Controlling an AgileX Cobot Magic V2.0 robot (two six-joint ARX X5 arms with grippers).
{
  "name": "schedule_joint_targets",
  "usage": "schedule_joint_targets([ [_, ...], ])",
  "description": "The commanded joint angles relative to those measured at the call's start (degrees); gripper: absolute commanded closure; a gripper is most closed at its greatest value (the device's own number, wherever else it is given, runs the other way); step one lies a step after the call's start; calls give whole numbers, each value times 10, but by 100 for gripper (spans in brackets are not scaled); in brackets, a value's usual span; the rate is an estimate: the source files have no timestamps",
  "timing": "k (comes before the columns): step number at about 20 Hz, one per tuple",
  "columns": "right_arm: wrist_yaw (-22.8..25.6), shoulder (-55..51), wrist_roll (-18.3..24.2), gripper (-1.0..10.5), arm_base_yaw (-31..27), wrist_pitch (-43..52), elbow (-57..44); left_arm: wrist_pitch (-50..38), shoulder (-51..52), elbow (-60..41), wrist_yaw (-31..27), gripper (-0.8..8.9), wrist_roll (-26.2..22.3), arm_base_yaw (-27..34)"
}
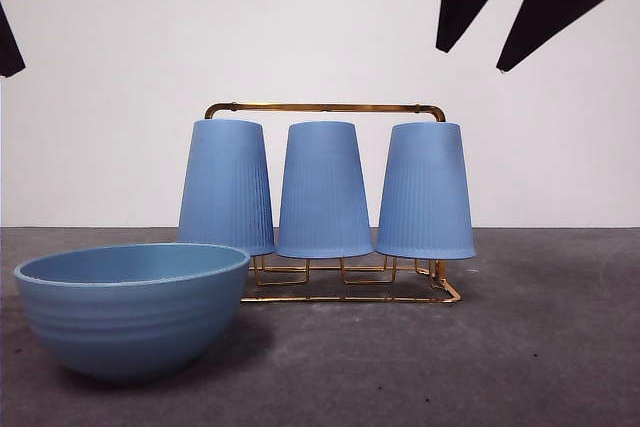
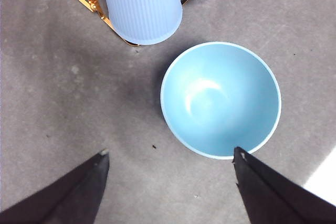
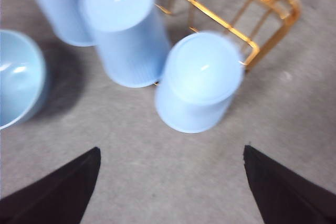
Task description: Right arm lift cup from the cupboard, then place it on the right of the bowl
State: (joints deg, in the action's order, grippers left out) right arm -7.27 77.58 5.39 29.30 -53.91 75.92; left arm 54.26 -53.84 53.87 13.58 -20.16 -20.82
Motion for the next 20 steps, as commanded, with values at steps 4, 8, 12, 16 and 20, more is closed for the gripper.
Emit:
schedule_joint_targets([
  [4,3,134,-35,506,5,-136,198,-16,-4,12,0,434,4,-3],
  [8,4,213,-35,506,5,-197,313,-29,-4,12,0,434,16,-3],
  [12,20,257,-35,506,5,-203,340,-29,-4,12,0,434,16,-3],
  [16,31,281,-35,506,5,-204,340,-30,-4,12,0,434,16,-3],
  [20,32,301,-35,506,5,-211,340,-29,-4,12,0,434,16,-3],
])
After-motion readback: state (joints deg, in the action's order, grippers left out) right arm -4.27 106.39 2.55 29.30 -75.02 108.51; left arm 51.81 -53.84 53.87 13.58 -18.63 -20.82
